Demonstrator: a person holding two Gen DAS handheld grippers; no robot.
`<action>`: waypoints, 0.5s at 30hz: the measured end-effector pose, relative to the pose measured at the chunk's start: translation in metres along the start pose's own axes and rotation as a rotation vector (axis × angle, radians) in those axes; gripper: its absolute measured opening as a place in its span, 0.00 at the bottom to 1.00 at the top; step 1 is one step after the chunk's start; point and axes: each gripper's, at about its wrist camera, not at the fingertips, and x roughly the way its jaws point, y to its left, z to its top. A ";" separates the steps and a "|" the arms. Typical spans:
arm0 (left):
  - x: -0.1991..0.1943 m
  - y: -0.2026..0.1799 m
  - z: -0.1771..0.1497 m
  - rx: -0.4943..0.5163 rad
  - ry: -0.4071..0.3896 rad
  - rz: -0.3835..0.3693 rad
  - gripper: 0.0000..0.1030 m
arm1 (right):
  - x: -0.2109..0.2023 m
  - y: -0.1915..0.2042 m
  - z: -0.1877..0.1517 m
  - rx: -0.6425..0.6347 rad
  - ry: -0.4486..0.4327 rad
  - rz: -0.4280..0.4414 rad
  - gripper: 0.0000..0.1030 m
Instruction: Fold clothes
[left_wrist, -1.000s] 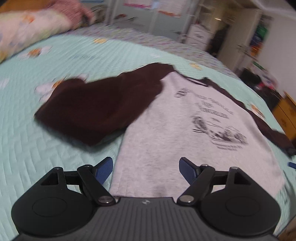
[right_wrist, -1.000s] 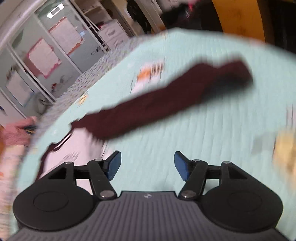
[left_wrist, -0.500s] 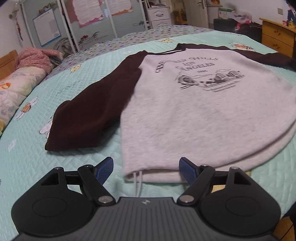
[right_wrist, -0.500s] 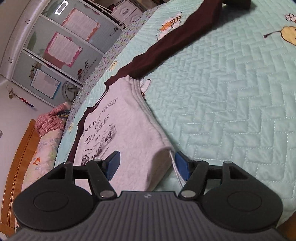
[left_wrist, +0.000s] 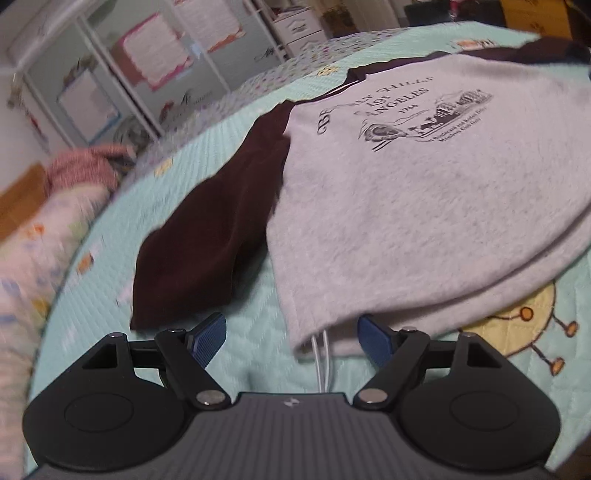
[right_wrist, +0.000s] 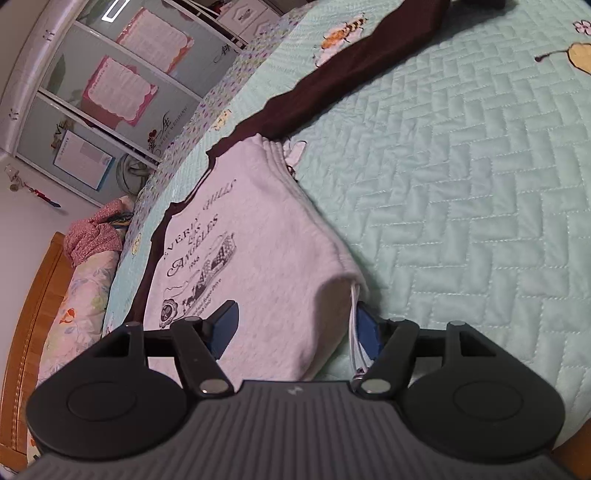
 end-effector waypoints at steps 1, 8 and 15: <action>0.002 -0.002 0.002 0.016 -0.006 0.004 0.79 | -0.002 0.002 0.001 -0.006 -0.008 0.002 0.67; 0.011 -0.004 0.003 0.046 -0.006 -0.071 0.25 | -0.035 -0.011 0.025 -0.020 -0.154 -0.053 0.67; 0.012 0.011 -0.005 -0.071 0.021 -0.039 0.10 | -0.037 -0.040 0.027 0.010 -0.155 -0.112 0.67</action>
